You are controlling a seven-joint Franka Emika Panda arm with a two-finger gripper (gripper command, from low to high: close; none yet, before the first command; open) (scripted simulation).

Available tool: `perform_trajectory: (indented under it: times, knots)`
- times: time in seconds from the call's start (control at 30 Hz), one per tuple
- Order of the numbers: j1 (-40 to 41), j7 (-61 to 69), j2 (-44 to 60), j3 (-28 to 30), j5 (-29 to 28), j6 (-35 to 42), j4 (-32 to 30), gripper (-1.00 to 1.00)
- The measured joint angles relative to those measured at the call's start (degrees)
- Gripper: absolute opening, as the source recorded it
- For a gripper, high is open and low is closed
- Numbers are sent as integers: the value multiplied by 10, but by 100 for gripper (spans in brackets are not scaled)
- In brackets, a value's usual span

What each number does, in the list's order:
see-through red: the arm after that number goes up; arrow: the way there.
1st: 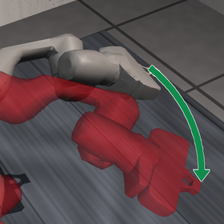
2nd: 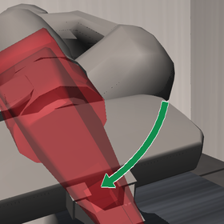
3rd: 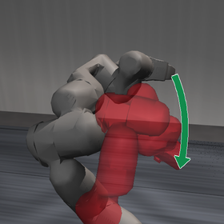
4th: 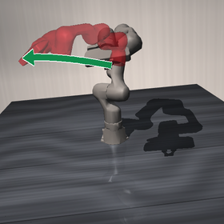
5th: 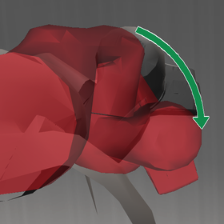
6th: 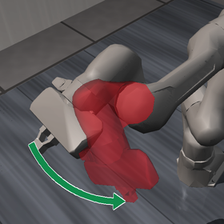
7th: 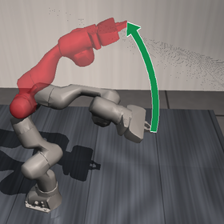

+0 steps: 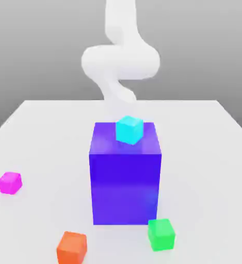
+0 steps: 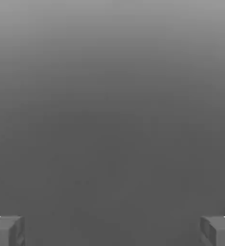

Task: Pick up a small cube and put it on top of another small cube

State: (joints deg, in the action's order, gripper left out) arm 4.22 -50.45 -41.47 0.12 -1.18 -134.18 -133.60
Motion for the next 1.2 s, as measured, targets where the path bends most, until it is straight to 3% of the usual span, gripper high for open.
perform_trajectory:
  times: [0.33,0.63,0.77,0.9,1.1,1.13,1.2]
  knots:
    - [156,-184,176,30,-45,-96,-73,0]
    - [261,-324,331,95,-53,-182,-138,0]
    - [311,-362,401,127,-23,-221,-167,0]
    - [357,-374,471,135,44,-260,-196,0]
    - [411,-323,593,73,133,-350,-181,0]
    - [421,-318,609,62,139,-363,-177,-100]
    - [421,-318,609,62,139,-363,-177,-100]
